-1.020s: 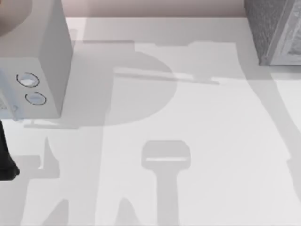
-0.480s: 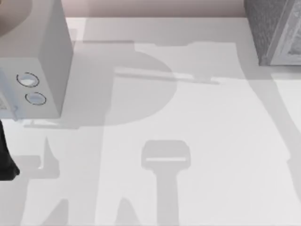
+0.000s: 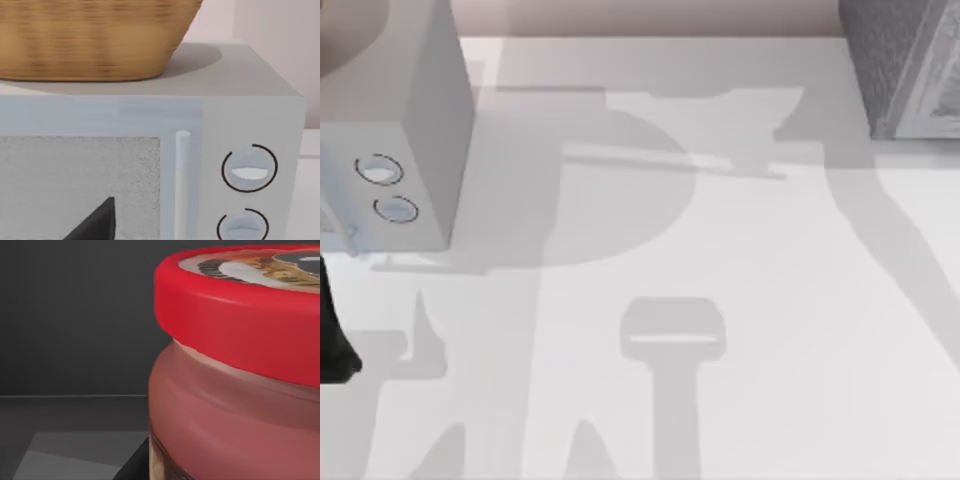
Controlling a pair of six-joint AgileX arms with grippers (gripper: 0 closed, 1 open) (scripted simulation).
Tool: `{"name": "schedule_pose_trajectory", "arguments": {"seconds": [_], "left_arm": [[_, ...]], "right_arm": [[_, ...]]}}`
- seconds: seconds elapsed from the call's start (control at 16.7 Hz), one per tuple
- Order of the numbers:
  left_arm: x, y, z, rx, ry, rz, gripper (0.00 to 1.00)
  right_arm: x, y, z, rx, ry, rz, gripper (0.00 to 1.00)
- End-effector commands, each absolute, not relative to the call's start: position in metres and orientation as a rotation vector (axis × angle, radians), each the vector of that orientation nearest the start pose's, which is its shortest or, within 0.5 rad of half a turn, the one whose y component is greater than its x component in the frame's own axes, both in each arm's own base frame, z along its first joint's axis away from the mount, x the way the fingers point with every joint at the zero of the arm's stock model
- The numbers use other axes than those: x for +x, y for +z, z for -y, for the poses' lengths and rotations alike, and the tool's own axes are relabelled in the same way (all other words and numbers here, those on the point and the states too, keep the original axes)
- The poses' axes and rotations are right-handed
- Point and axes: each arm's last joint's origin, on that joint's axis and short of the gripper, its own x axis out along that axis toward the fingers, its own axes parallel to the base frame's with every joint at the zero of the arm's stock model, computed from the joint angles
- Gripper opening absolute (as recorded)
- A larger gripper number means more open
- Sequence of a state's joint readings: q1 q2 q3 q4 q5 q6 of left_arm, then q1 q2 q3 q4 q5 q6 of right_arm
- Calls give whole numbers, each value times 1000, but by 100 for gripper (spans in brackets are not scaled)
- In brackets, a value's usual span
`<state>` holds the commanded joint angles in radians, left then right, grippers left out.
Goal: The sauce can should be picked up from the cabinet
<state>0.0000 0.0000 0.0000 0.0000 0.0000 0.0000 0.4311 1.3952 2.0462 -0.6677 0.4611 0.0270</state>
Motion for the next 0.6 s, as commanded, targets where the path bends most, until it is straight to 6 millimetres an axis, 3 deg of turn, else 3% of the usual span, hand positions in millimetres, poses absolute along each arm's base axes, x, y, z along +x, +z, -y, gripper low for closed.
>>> {"name": "schedule_pose_trajectory", "arguments": {"seconds": [0.12, 0.24, 0.6], "left_arm": [[106, 160, 1, 0, 0, 0, 100], [106, 160, 1, 0, 0, 0, 100], [106, 160, 1, 0, 0, 0, 100]], "right_arm": [[176, 565, -86, 6, -11, -6, 0], [154, 568, -81, 7, -8, -3, 0], [151, 567, -79, 9, -9, -2, 0]]}}
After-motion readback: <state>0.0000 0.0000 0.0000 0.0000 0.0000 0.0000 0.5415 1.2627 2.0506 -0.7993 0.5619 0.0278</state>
